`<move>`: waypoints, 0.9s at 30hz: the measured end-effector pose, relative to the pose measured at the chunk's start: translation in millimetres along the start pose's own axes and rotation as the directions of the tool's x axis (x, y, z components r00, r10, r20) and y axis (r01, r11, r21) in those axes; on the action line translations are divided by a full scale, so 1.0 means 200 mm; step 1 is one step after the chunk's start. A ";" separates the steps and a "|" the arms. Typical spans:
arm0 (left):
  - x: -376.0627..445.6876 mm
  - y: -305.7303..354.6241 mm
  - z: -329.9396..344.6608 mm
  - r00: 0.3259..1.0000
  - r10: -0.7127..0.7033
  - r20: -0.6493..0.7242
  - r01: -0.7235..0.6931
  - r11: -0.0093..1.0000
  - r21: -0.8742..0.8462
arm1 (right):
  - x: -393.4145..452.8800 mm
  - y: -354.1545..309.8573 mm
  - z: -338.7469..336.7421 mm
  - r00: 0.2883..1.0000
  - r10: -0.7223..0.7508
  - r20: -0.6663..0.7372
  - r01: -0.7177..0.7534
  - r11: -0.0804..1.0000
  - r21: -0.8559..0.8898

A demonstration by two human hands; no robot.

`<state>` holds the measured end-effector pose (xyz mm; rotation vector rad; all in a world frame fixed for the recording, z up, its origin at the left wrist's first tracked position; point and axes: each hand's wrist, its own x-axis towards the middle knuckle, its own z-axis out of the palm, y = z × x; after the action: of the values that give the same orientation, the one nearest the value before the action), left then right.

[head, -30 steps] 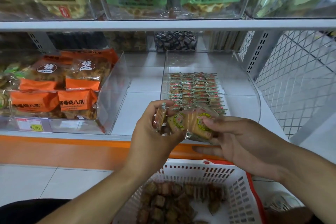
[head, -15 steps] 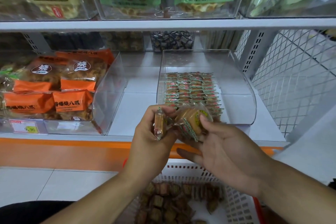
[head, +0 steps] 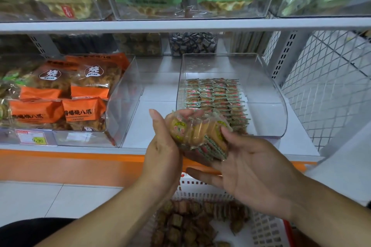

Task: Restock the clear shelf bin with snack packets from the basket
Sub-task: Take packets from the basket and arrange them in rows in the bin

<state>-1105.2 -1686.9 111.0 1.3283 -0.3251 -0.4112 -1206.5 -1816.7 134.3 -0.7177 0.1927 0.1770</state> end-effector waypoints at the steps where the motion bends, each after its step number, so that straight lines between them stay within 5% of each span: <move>1: 0.00 -0.01 -0.01 0.998 0.053 0.019 -0.053 0.997 0.047 | 0.00 0.00 0.01 1.000 0.013 0.010 -0.013 1.000 0.001; 5: -0.03 -0.04 -0.01 0.964 0.215 0.158 -0.230 0.970 0.077 | 0.00 0.00 0.03 1.000 0.025 0.016 -0.025 0.999 0.024; 14: -0.05 -0.07 -0.02 0.920 0.205 0.335 -0.291 0.928 0.234 | 0.00 -0.02 -0.01 0.995 -0.051 0.089 0.045 0.996 0.073; 17: -0.06 -0.02 0.01 0.967 0.055 0.250 -0.088 0.989 0.121 | -0.01 -0.06 -0.02 0.978 -0.199 -0.055 0.175 0.942 -0.287; 18: -0.06 0.01 0.02 0.977 -0.051 0.209 0.053 0.999 -0.001 | -0.02 -0.07 -0.02 0.957 -0.279 -0.082 0.200 0.835 -0.512; 20: -0.05 0.03 0.04 0.942 -0.260 0.211 0.302 0.931 -0.204 | -0.04 -0.10 -0.01 0.912 -0.408 -0.045 0.133 0.399 -0.907; 23: -0.05 0.05 0.05 0.865 -0.400 0.303 0.484 0.825 -0.293 | -0.03 -0.10 -0.01 0.890 -0.442 0.111 -0.008 -0.258 -0.966; 25: -0.07 0.05 0.07 0.826 -0.416 0.380 0.519 0.824 -0.226 | -0.02 -0.07 -0.02 0.907 -0.387 0.169 -0.011 -0.420 -0.907; 27: -0.08 0.03 0.10 0.815 -0.433 0.386 0.525 0.833 -0.174 | -0.01 -0.06 -0.02 0.913 -0.368 0.178 0.008 -0.420 -0.908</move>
<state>-1128.0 -1696.1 121.1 1.0513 -0.1911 -1.0872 -1206.8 -1828.3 140.1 -2.7162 0.0487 -0.2249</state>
